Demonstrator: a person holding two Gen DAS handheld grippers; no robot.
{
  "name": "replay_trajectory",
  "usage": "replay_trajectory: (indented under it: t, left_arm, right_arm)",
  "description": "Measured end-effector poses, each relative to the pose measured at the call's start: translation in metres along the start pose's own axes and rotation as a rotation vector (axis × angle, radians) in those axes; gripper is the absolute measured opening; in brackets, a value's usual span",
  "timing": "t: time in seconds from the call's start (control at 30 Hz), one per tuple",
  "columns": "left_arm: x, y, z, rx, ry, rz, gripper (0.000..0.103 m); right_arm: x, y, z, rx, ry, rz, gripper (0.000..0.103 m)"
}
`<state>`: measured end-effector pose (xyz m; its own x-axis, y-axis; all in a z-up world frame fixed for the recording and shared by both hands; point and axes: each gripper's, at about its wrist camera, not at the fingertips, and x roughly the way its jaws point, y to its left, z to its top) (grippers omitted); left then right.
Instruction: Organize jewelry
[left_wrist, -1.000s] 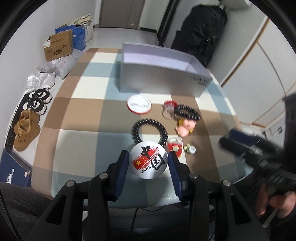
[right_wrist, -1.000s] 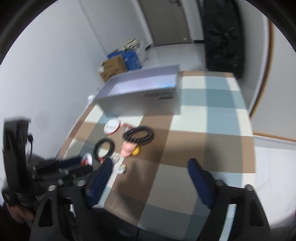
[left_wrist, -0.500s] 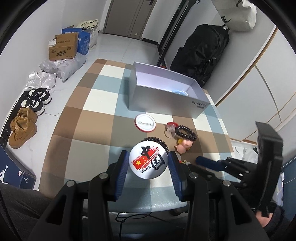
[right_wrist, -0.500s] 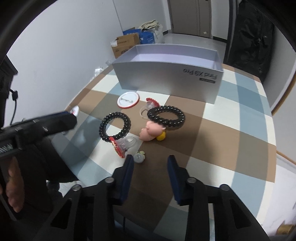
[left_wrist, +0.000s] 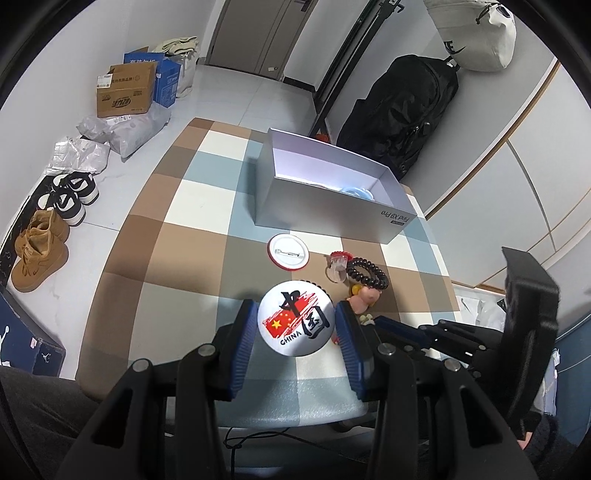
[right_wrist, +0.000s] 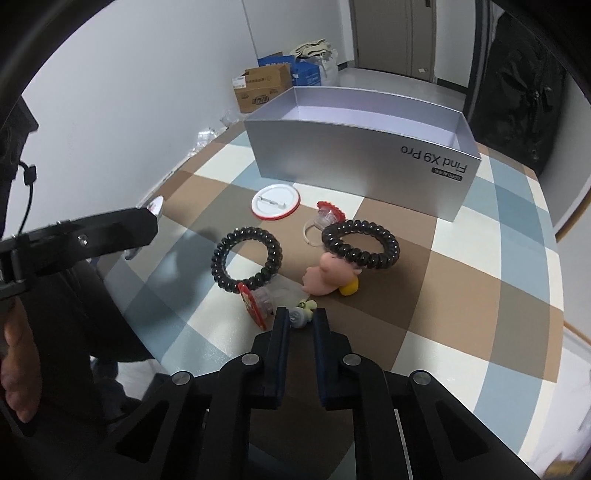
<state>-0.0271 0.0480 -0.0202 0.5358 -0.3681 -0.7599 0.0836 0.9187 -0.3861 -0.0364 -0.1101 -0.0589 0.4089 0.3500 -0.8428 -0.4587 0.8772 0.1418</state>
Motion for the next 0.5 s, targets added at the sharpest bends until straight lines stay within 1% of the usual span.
replay_trajectory:
  t: [0.23, 0.4, 0.5]
  left_arm:
    - [-0.003, -0.006, 0.012, 0.001, -0.017, -0.001, 0.037]
    - [-0.001, -0.015, 0.032, 0.014, -0.031, 0.0, 0.037]
    - [0.002, -0.024, 0.05, 0.042, -0.045, -0.002, 0.037]
  right_arm:
    - [-0.025, -0.017, 0.009, 0.089, -0.075, 0.058, 0.011]
    - [-0.049, -0.026, 0.028, 0.107, -0.139, 0.105, 0.011]
    - [-0.06, -0.033, 0.044, 0.109, -0.166, 0.109, 0.011]
